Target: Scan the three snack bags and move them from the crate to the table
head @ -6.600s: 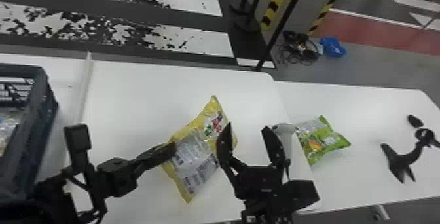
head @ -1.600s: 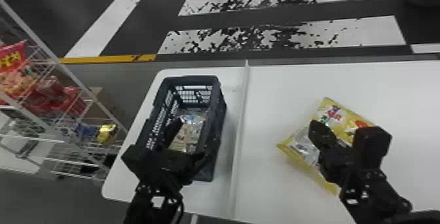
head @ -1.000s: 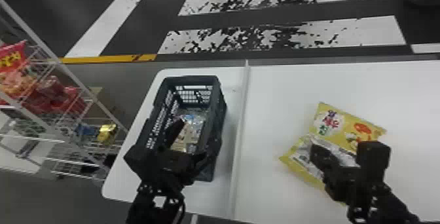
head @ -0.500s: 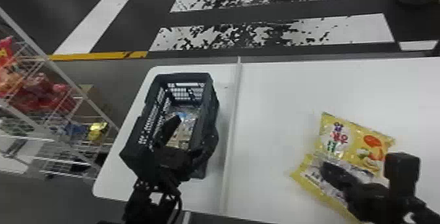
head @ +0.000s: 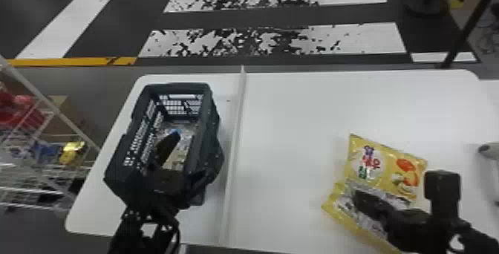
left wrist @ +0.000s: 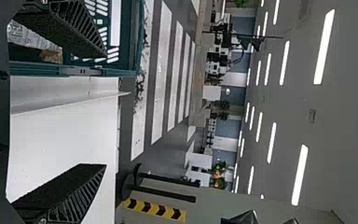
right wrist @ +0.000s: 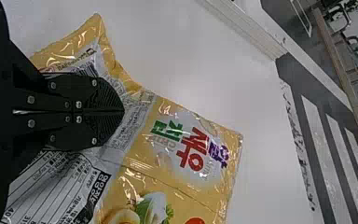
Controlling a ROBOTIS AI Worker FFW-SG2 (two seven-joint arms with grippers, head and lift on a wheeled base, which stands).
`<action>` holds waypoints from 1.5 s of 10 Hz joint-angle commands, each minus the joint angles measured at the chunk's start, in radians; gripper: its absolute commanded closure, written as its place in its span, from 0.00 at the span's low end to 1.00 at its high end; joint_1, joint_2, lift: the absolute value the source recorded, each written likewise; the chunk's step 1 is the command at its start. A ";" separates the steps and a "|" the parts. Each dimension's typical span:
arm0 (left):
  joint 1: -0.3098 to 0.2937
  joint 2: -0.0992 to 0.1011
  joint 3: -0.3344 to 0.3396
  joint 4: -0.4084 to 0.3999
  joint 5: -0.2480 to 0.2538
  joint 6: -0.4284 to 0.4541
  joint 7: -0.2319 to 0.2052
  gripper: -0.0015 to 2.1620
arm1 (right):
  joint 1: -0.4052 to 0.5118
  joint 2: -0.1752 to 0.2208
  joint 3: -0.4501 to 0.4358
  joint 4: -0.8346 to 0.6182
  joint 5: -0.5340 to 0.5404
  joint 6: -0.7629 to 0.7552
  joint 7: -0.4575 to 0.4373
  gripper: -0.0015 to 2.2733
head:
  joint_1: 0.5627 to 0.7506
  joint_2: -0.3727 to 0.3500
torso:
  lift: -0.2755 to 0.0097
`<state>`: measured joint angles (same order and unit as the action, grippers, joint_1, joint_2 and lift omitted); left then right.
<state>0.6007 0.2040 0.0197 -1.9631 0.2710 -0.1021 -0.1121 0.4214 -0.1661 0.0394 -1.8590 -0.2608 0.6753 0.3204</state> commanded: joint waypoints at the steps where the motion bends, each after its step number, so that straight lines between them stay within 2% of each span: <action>1: -0.001 0.000 -0.001 0.000 -0.001 -0.006 0.000 0.01 | -0.004 -0.004 -0.015 -0.022 0.005 0.051 0.011 0.99 | 0.70 0.70 | 0.75; 3: -0.001 0.000 -0.003 0.001 -0.001 -0.006 0.000 0.01 | 0.033 -0.004 -0.021 -0.109 -0.001 0.063 0.040 0.99 | 0.70 0.69 | 0.75; 5: -0.004 0.000 -0.007 0.006 -0.001 -0.006 0.000 0.01 | 0.100 -0.001 -0.036 -0.261 -0.006 0.079 0.023 0.99 | 0.70 0.71 | 0.75; 7: -0.013 0.002 -0.011 0.015 -0.003 -0.006 -0.001 0.01 | 0.135 0.008 -0.081 -0.341 -0.018 0.152 0.000 0.99 | 0.70 0.70 | 0.75; 10: -0.030 0.002 -0.021 0.032 -0.003 -0.003 -0.001 0.01 | 0.172 0.019 -0.158 -0.405 -0.132 0.438 -0.007 0.99 | 0.70 0.67 | 0.75; 12: -0.036 0.002 -0.026 0.043 -0.001 -0.006 -0.001 0.01 | 0.212 0.019 -0.184 -0.437 -0.198 0.456 -0.003 0.99 | 0.70 0.68 | 0.75; 15: -0.038 0.005 -0.030 0.046 -0.001 -0.012 -0.001 0.01 | 0.201 0.025 -0.177 -0.431 -0.161 0.456 -0.015 0.99 | 0.70 0.69 | 0.75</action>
<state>0.5625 0.2071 -0.0107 -1.9176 0.2700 -0.1110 -0.1135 0.6281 -0.1433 -0.1398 -2.2979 -0.4328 1.1339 0.3058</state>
